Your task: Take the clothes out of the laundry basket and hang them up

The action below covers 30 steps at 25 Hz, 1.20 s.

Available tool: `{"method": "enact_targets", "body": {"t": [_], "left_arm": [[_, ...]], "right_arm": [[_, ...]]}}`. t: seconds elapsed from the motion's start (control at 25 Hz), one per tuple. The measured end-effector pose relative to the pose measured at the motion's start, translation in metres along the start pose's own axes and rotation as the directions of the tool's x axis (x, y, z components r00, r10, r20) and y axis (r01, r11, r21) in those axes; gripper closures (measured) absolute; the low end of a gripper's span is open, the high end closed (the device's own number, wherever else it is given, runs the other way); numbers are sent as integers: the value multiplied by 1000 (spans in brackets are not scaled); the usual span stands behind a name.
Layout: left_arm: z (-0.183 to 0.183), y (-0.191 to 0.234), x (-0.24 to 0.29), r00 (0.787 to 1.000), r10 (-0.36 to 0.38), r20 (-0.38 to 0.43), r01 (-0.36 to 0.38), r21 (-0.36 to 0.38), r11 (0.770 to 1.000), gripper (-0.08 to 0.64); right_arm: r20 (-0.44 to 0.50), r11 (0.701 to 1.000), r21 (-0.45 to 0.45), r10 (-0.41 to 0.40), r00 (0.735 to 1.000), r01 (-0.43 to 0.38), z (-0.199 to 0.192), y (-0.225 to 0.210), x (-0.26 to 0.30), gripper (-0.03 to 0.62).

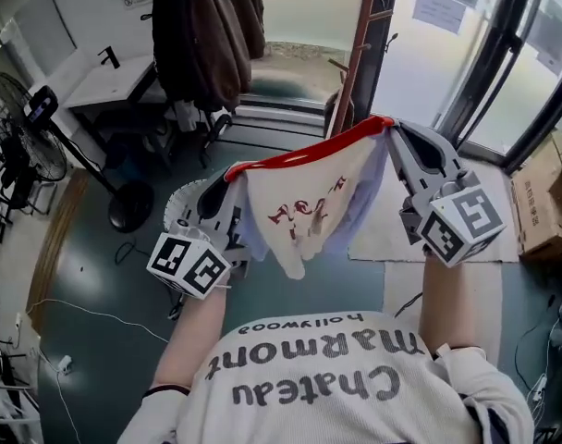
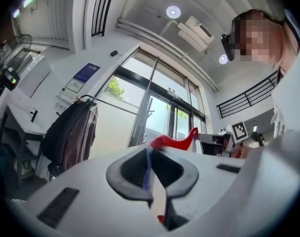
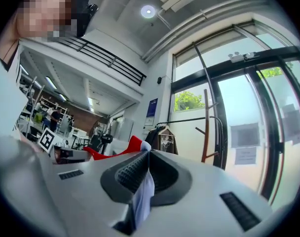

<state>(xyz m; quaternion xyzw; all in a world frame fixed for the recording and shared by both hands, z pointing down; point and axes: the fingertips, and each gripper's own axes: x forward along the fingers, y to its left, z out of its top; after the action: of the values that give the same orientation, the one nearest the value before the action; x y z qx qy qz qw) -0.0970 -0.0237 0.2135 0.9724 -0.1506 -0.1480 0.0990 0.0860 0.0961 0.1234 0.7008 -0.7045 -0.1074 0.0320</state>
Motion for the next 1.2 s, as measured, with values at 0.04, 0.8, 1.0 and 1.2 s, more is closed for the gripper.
{"method": "enact_targets", "body": {"t": [0.04, 0.8, 1.0, 1.2], "left_arm": [[0, -13, 4, 1000, -4, 4, 4, 5, 1000, 537], [-82, -184, 97, 998, -59, -29, 57, -63, 996, 538], [-93, -180, 125, 995, -92, -25, 90, -72, 993, 538], [-100, -155, 165, 993, -122, -3, 121, -105, 987, 538]], "right_arm": [[-9, 1000, 6, -12, 1000, 12, -5, -10, -13, 560], [-67, 988, 131, -77, 995, 86, -63, -145, -183, 560], [-103, 985, 137, -93, 990, 106, -86, -164, -177, 560], [-135, 984, 105, -131, 982, 146, -102, -186, -154, 560]]}}
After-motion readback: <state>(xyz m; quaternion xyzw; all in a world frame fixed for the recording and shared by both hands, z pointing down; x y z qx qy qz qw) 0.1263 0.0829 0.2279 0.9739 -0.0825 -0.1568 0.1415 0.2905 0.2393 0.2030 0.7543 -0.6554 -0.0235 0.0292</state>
